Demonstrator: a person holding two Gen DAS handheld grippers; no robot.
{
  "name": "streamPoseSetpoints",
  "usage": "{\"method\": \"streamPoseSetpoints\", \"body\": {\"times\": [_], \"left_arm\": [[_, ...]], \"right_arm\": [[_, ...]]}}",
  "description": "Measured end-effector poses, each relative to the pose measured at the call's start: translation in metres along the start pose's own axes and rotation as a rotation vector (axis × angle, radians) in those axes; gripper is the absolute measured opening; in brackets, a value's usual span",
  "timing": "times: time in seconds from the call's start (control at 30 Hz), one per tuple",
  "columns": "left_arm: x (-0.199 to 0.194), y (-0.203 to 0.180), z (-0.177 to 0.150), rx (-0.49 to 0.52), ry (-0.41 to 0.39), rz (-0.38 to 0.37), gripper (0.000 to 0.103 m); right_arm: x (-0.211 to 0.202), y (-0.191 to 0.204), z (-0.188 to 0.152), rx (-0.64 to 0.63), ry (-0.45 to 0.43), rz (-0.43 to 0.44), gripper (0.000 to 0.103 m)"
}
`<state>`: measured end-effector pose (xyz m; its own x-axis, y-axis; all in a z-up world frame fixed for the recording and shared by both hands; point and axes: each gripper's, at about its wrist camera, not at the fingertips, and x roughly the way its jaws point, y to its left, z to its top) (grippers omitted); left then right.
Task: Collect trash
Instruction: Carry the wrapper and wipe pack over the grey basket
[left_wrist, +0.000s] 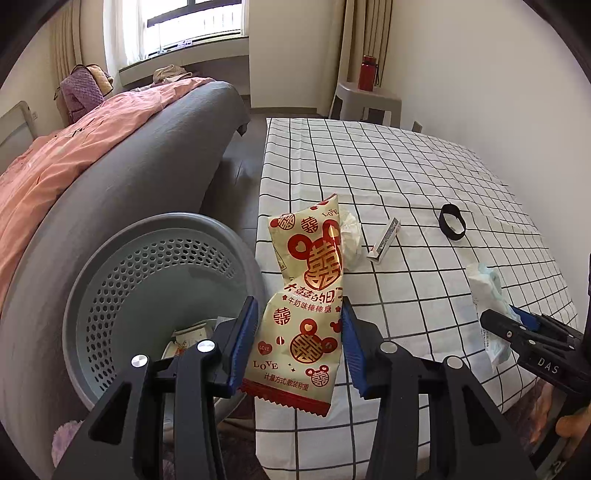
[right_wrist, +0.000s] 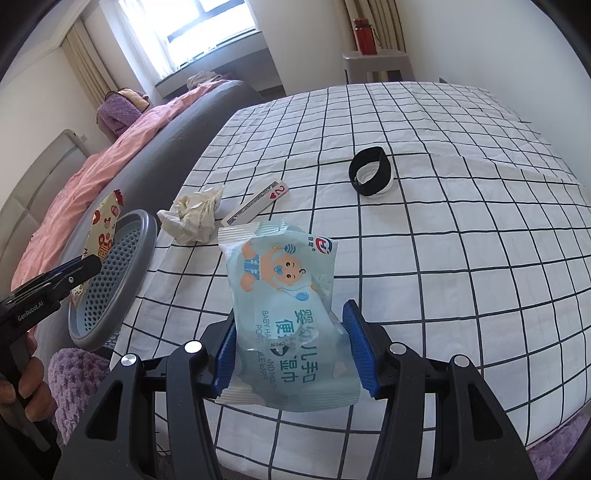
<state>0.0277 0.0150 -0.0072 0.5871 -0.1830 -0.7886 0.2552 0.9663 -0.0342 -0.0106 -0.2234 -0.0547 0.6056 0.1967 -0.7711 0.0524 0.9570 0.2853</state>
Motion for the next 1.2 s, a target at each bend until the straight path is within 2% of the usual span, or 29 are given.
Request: {"method": "streamPoseSetpoints", "body": {"times": [0.43, 0.87, 1.2], "left_arm": [[-0.016, 0.047, -0.026, -0.069, -0.034, 0.026, 0.043], [-0.015, 0.114, -0.031, -0.172, -0.041, 0.100, 0.043], [-0.014, 0.148, -0.026, -0.165, -0.061, 0.133, 0.043]], "right_arm": [[0.000, 0.068, -0.005, -0.115, 0.004, 0.038, 0.052], [0.020, 0.145, 0.024, -0.243, -0.005, 0.127, 0.052], [0.050, 0.190, 0.033, -0.295, 0.008, 0.168, 0.052]]}}
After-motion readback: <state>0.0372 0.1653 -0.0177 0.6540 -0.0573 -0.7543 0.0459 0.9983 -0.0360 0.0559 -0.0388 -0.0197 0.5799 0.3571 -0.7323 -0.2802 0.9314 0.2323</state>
